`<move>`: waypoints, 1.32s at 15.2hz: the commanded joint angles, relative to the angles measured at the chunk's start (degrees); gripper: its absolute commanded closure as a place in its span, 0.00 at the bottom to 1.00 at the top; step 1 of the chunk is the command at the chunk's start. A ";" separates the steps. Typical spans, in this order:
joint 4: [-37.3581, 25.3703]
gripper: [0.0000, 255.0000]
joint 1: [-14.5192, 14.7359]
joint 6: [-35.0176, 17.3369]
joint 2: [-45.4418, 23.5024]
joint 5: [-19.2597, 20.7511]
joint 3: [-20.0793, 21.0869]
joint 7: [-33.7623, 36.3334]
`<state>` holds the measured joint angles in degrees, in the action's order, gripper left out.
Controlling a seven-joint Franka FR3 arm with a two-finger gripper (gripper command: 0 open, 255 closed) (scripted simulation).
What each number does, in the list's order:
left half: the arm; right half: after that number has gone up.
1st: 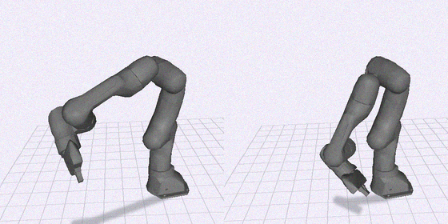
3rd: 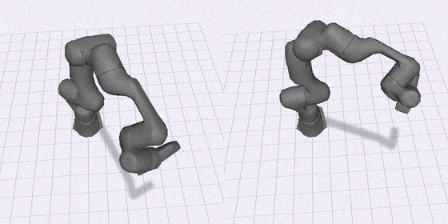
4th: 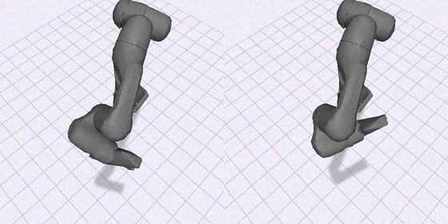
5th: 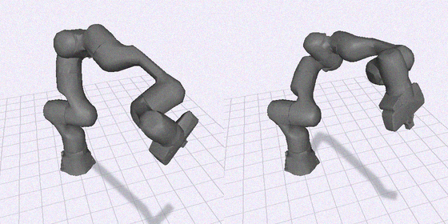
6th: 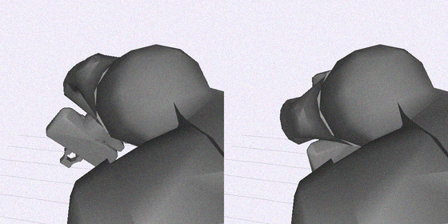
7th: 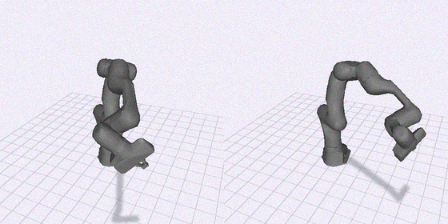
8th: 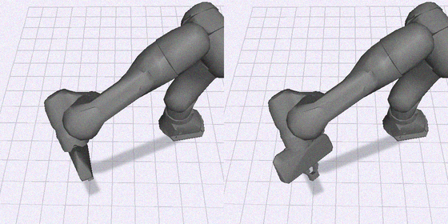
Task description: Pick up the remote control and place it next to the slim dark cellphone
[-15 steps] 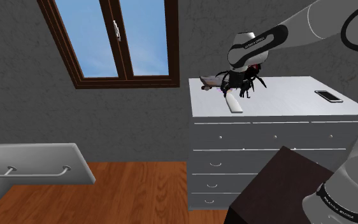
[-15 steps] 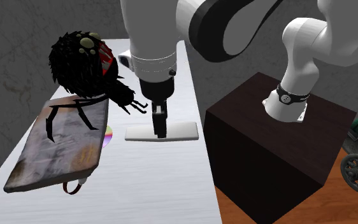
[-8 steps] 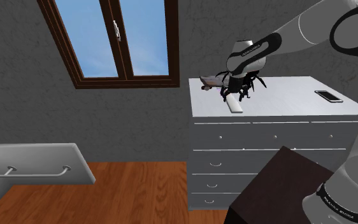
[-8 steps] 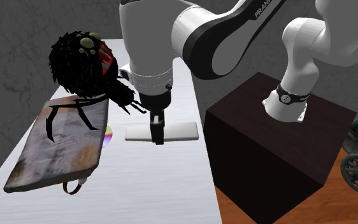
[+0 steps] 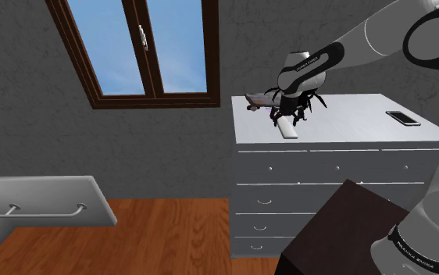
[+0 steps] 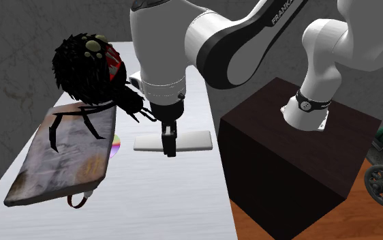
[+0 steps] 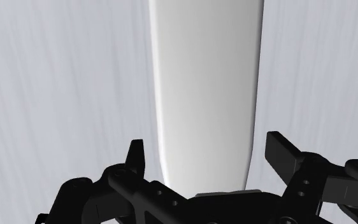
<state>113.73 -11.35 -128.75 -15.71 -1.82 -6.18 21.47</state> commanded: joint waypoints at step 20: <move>-3.04 1.00 0.14 6.79 3.77 0.57 -0.17 0.36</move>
<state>110.88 -11.16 -122.68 -12.46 -1.31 -6.28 21.91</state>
